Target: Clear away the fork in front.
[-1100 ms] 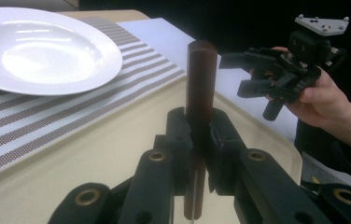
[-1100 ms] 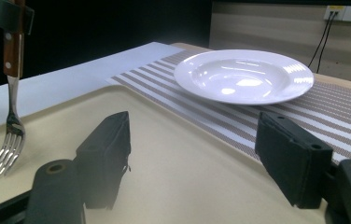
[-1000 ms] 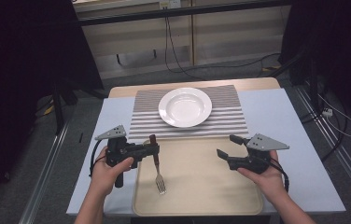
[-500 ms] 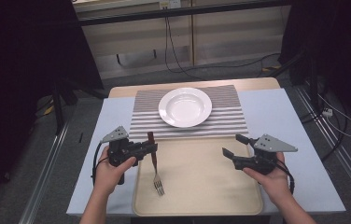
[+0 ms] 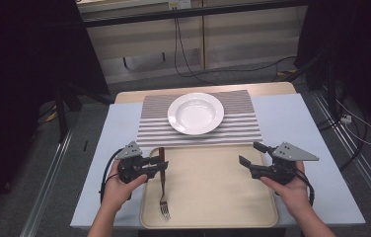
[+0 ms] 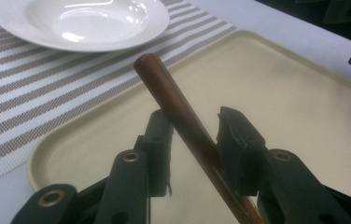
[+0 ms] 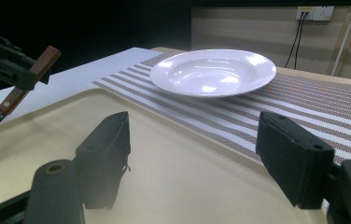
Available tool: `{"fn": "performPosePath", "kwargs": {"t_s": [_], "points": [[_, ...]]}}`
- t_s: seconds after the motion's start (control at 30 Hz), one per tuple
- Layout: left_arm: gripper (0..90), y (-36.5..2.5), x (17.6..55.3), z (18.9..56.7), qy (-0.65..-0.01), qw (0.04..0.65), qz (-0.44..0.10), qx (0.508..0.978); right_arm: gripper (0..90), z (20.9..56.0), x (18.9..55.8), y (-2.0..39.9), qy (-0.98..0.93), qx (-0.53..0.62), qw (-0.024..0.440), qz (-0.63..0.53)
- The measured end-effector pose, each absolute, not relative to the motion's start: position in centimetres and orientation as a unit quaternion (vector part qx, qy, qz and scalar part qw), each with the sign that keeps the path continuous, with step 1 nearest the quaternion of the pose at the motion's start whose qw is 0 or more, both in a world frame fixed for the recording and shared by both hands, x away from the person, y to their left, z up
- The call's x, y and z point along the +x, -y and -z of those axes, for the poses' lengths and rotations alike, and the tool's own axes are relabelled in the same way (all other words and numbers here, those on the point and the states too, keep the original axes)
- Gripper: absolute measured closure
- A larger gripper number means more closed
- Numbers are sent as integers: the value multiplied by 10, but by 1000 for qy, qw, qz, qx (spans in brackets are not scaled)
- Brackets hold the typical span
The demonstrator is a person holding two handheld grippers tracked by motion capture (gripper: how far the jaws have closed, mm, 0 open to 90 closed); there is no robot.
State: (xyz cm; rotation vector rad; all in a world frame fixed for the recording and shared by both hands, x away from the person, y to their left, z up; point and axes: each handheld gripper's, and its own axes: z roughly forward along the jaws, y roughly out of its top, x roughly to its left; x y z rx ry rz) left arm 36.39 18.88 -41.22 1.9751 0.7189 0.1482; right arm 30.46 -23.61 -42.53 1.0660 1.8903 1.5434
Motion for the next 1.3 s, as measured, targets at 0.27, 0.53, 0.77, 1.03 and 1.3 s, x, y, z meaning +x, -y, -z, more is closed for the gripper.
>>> {"fn": "performPosePath", "kwargs": {"t_s": [0.27,0.53,0.77,1.03,1.3], "points": [[635,-188,364,422,-303,491,-58,815,263,426,305,237,-688,390,235,-565],[615,-188,364,428,-305,477,-63,822,263,426,305,238,-687,391,234,-565],[593,-194,369,433,-309,464,-72,827,263,426,305,238,-687,391,233,-566],[581,-198,370,437,-318,460,-78,825,263,426,305,238,-686,393,232,-566],[564,-202,370,440,-327,452,-81,826,263,427,306,238,-687,392,231,-567]]}}
